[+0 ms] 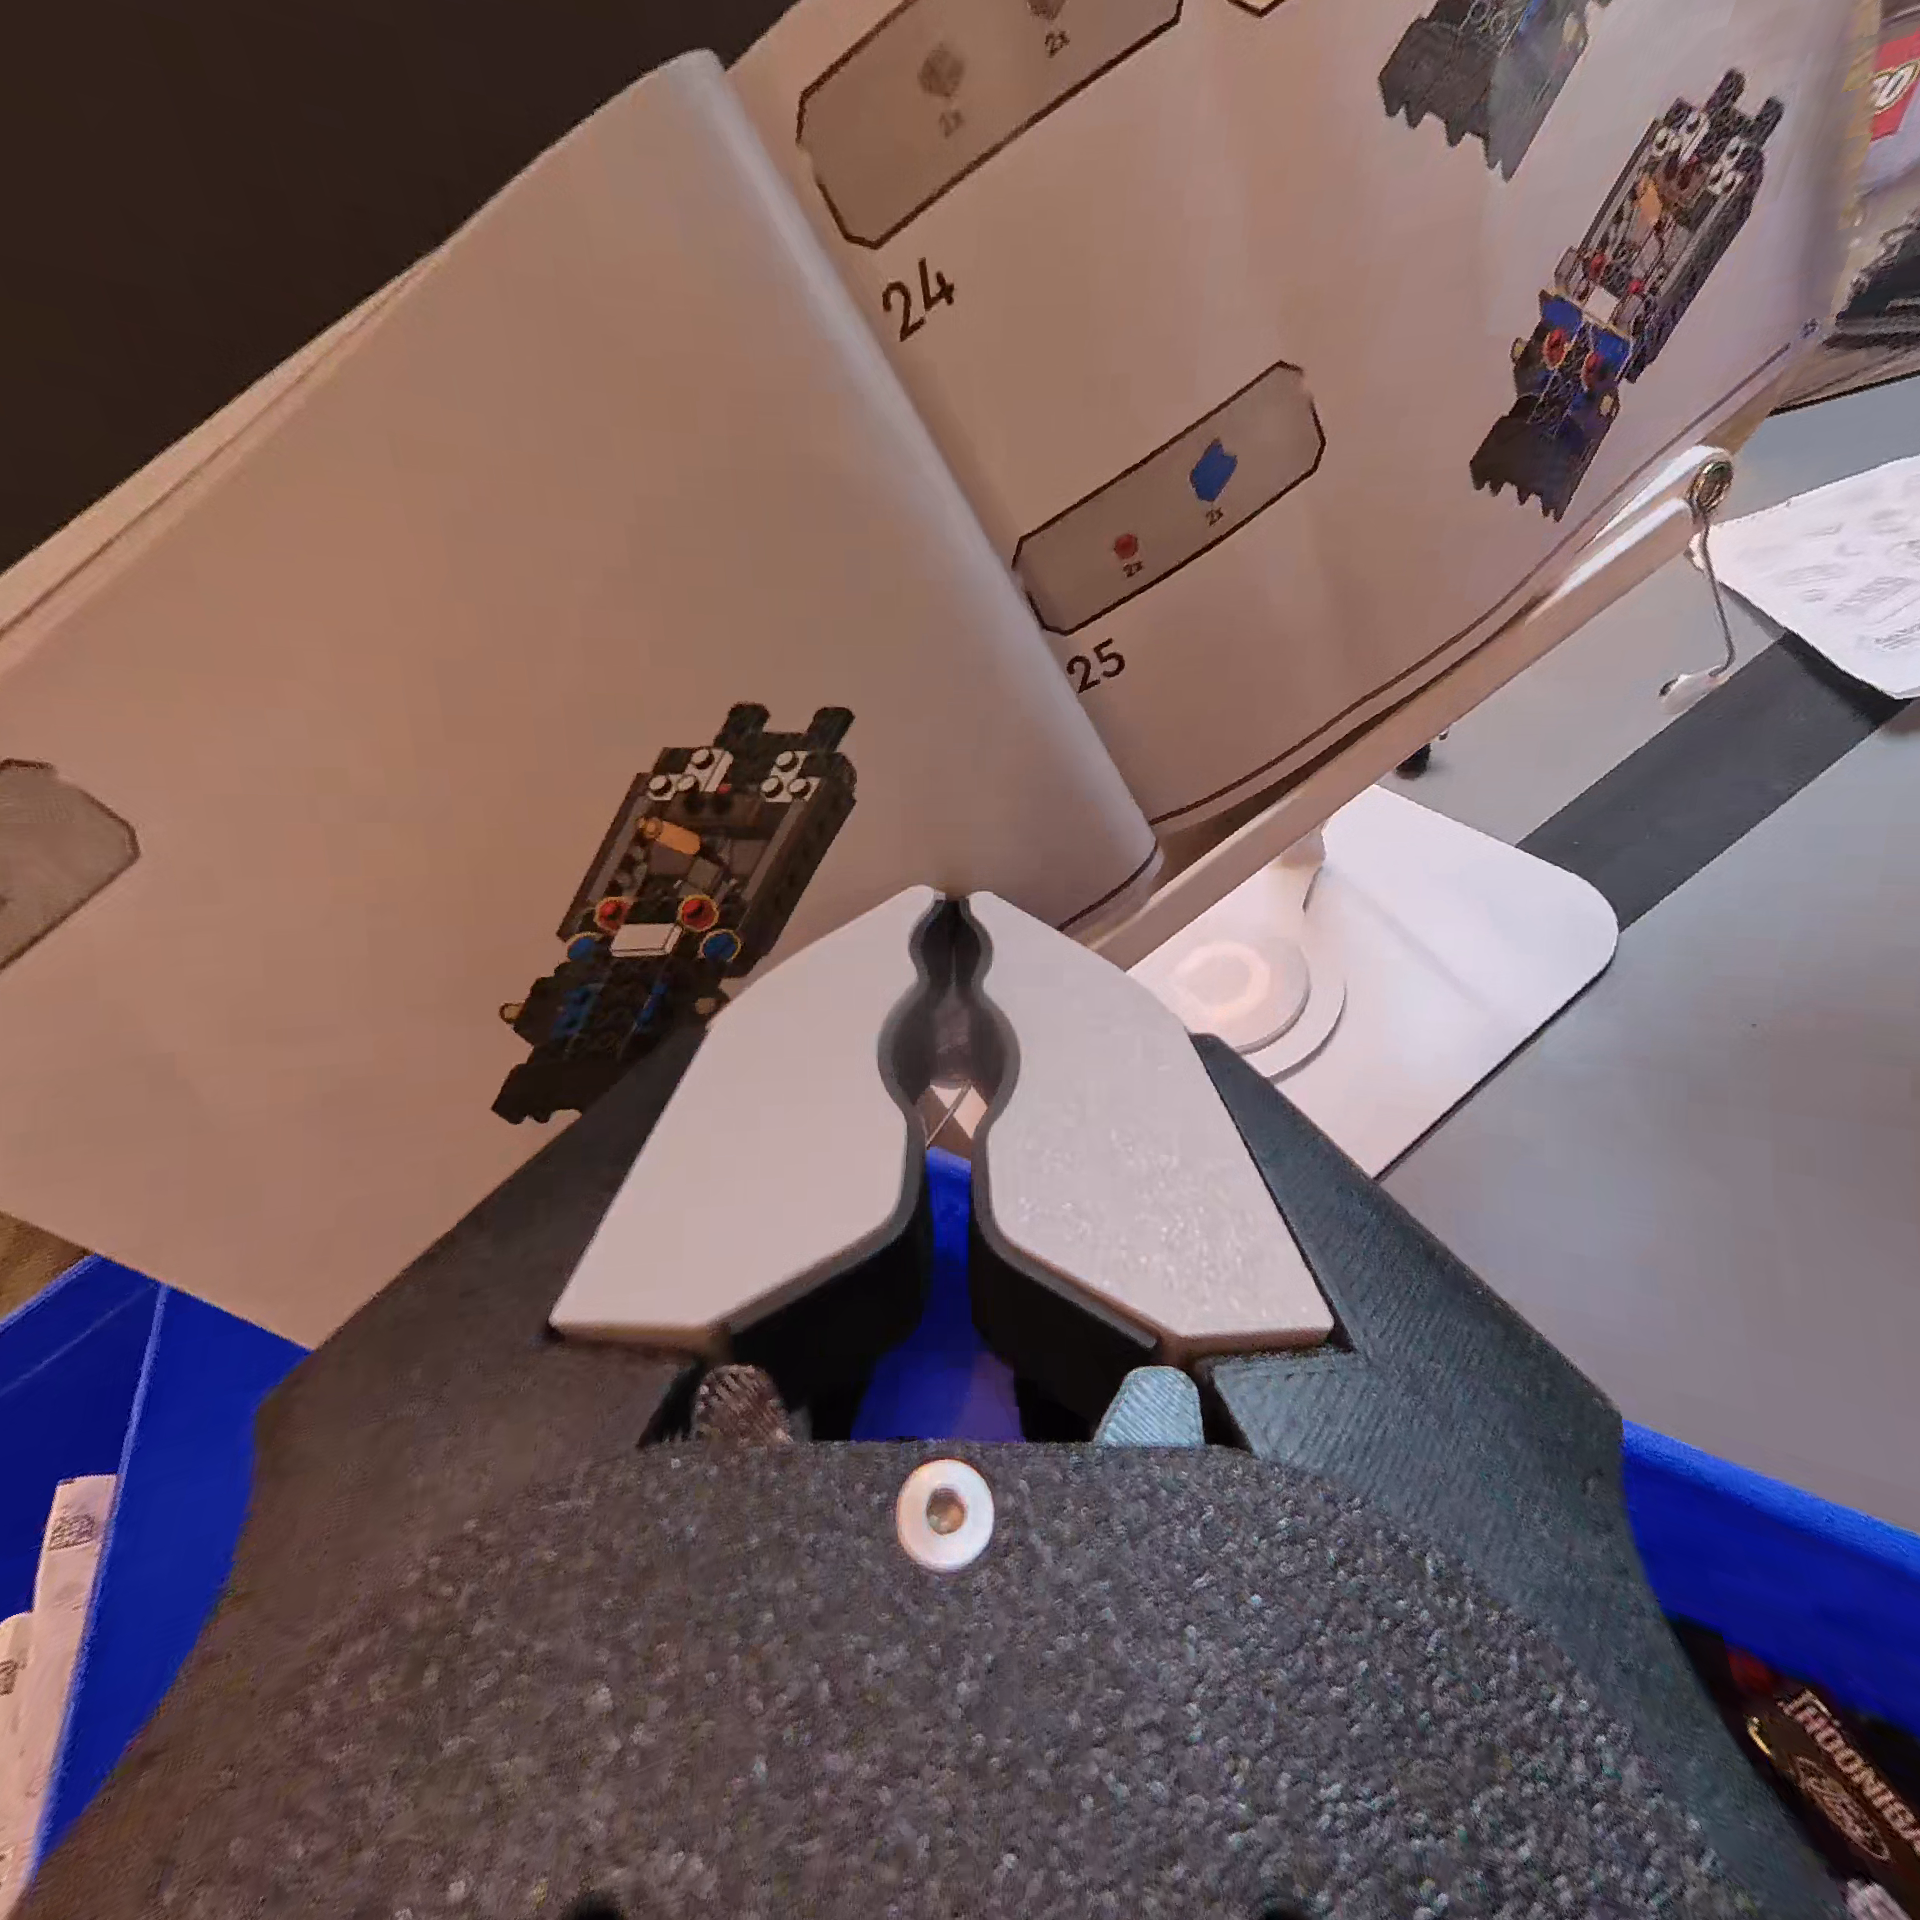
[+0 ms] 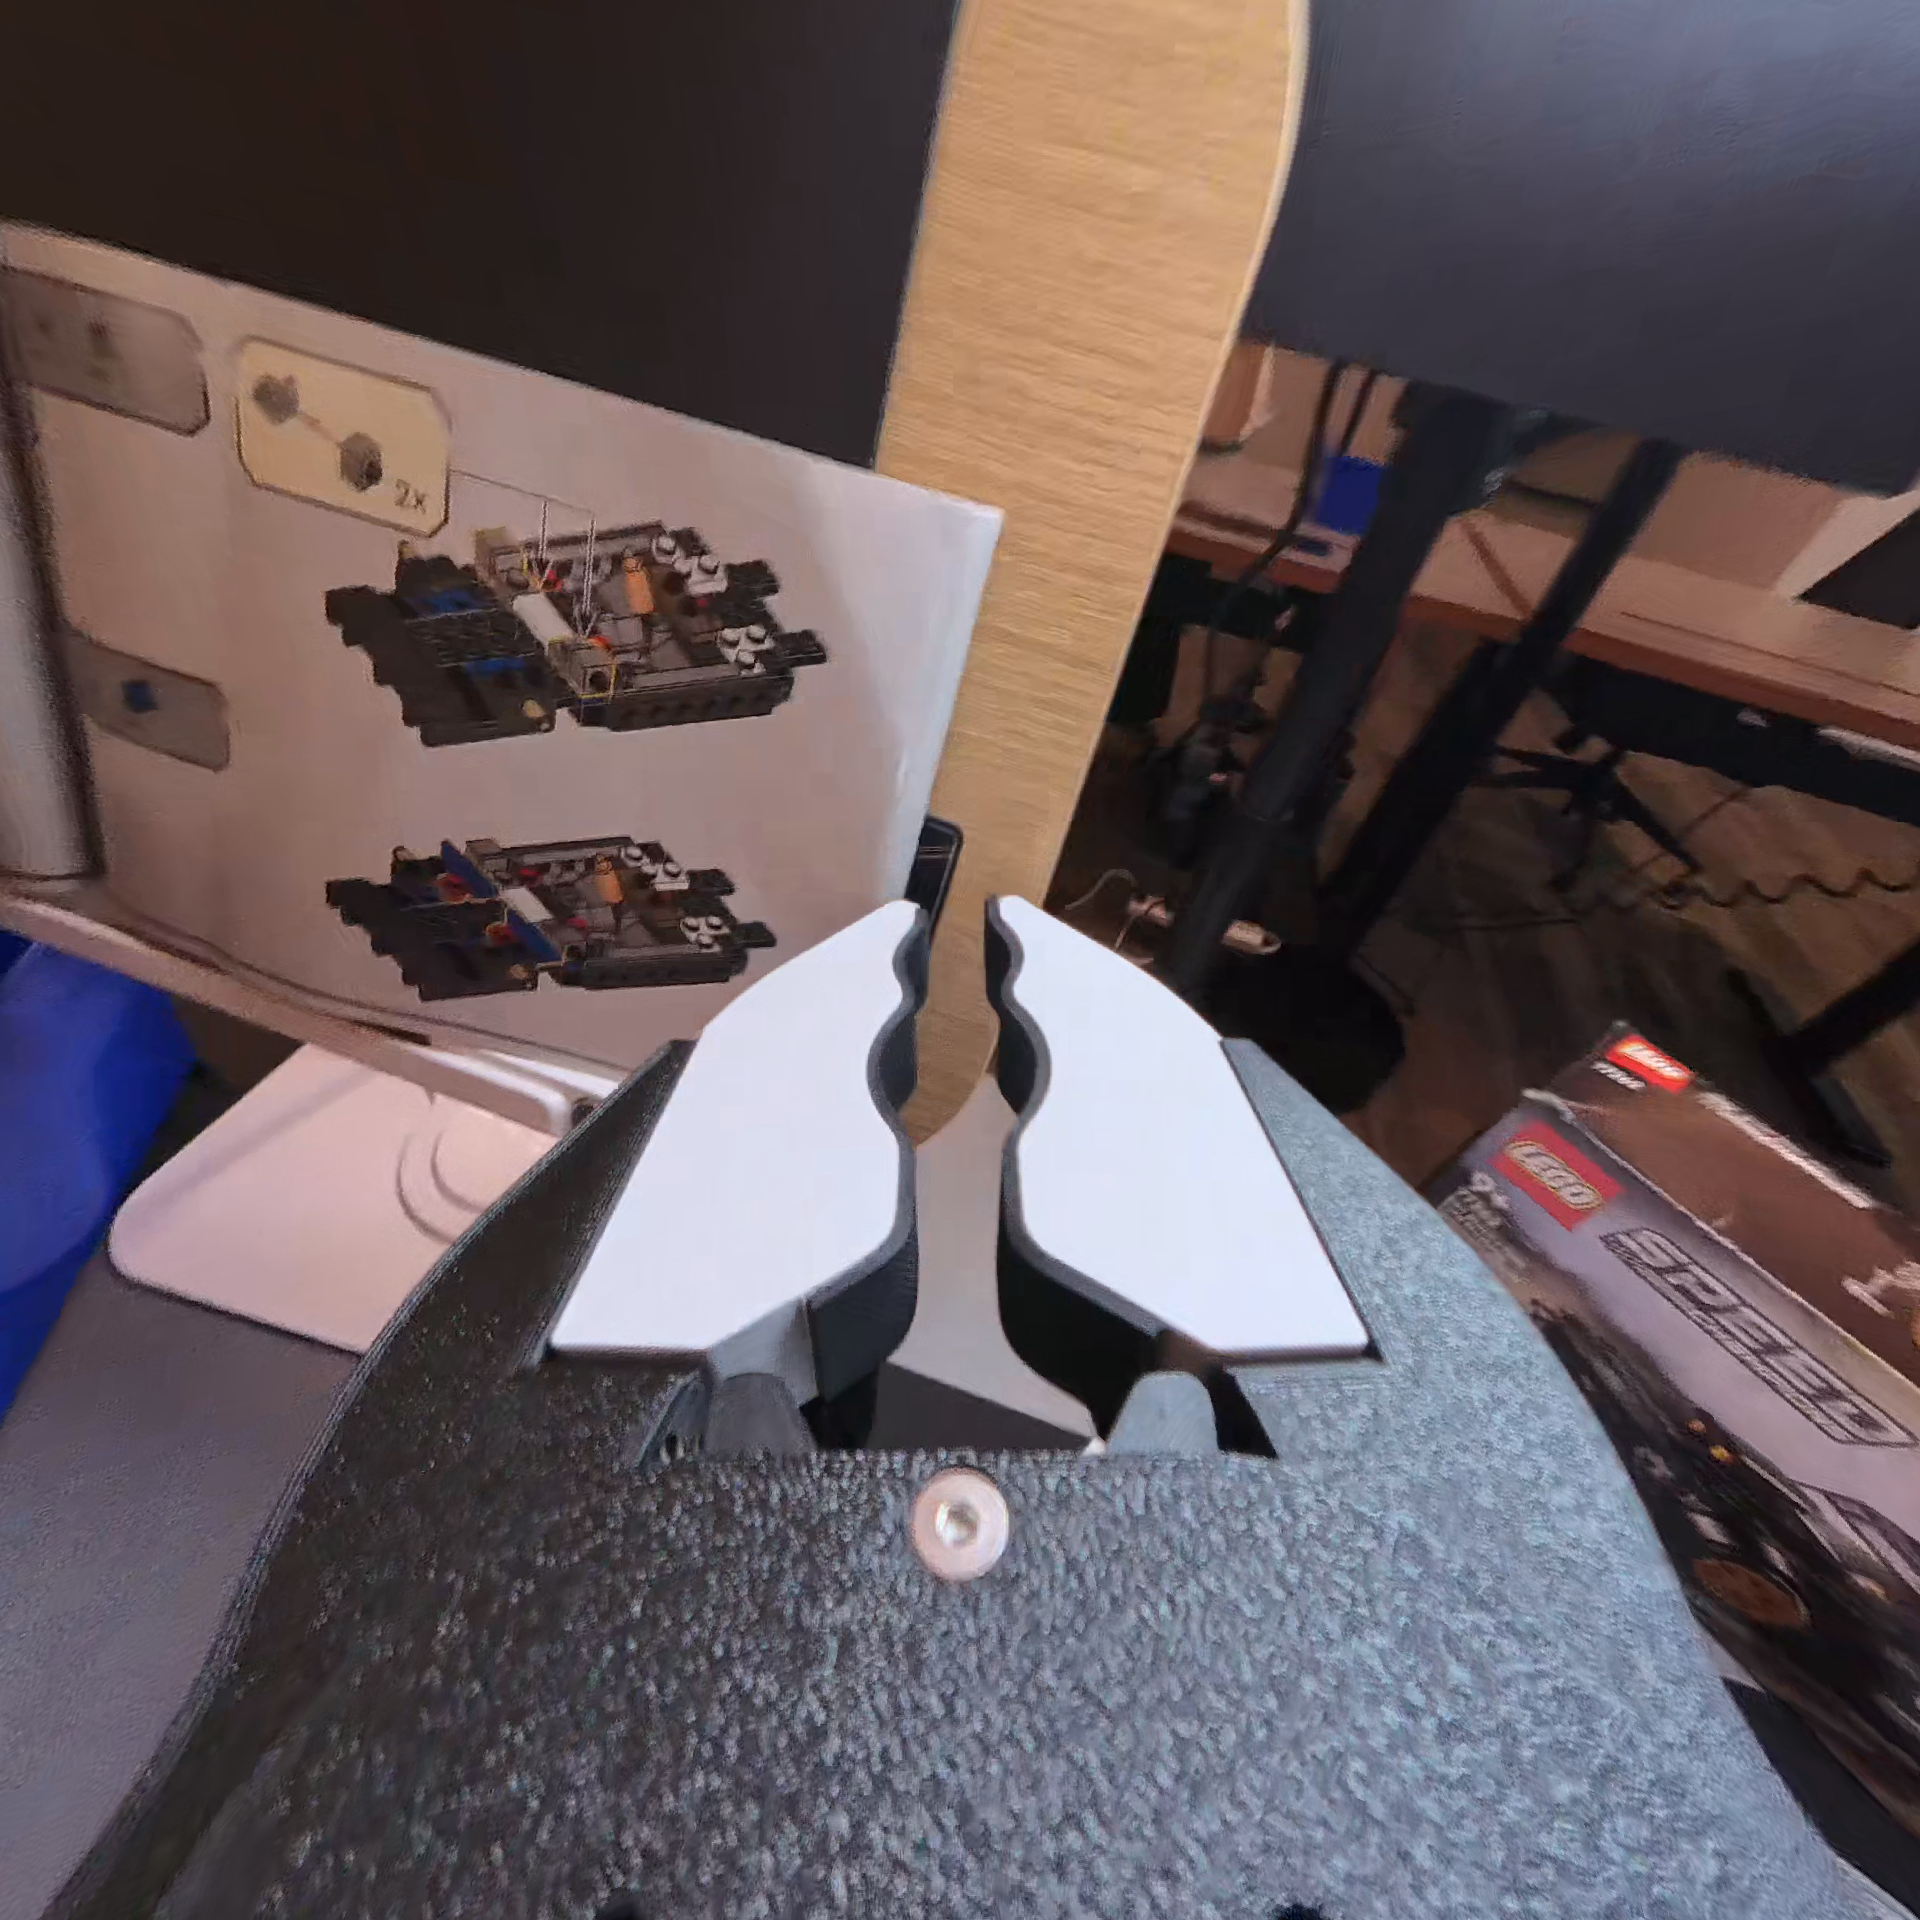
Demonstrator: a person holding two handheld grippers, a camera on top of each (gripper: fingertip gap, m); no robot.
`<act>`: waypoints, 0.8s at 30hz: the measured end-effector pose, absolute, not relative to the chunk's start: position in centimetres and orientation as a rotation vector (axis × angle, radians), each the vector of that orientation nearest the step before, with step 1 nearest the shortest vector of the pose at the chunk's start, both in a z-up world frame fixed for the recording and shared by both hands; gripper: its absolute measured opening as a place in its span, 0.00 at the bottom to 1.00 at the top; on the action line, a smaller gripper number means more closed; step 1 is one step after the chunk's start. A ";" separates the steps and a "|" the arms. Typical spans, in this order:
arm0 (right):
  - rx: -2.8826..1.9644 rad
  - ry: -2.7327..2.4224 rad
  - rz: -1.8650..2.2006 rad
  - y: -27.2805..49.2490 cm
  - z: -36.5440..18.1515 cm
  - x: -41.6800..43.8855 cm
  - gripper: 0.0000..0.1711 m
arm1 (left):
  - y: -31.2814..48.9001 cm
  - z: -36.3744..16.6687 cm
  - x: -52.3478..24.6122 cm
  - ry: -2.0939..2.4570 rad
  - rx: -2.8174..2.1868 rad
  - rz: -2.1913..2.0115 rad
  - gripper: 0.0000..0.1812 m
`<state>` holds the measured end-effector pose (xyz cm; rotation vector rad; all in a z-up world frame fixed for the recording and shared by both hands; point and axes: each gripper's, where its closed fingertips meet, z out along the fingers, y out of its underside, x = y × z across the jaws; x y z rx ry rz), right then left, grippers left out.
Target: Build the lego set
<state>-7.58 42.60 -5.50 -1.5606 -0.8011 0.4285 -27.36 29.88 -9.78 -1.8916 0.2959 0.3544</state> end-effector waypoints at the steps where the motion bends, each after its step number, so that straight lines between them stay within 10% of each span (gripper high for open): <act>1: -1.511 -0.778 0.436 42.1 -4.6 -7.3 0.06 | 29.8 -9.8 -27.5 0.298 -1.892 0.356 0.00; 19: -1.387 -1.201 0.408 36.5 -8.9 -9.0 0.00 | 28.2 -9.7 -28.9 0.226 -1.874 0.317 0.00; 24: -1.529 -1.582 0.635 26.2 -14.4 -3.5 0.22 | 23.6 -6.1 -24.0 0.388 -1.730 0.326 0.01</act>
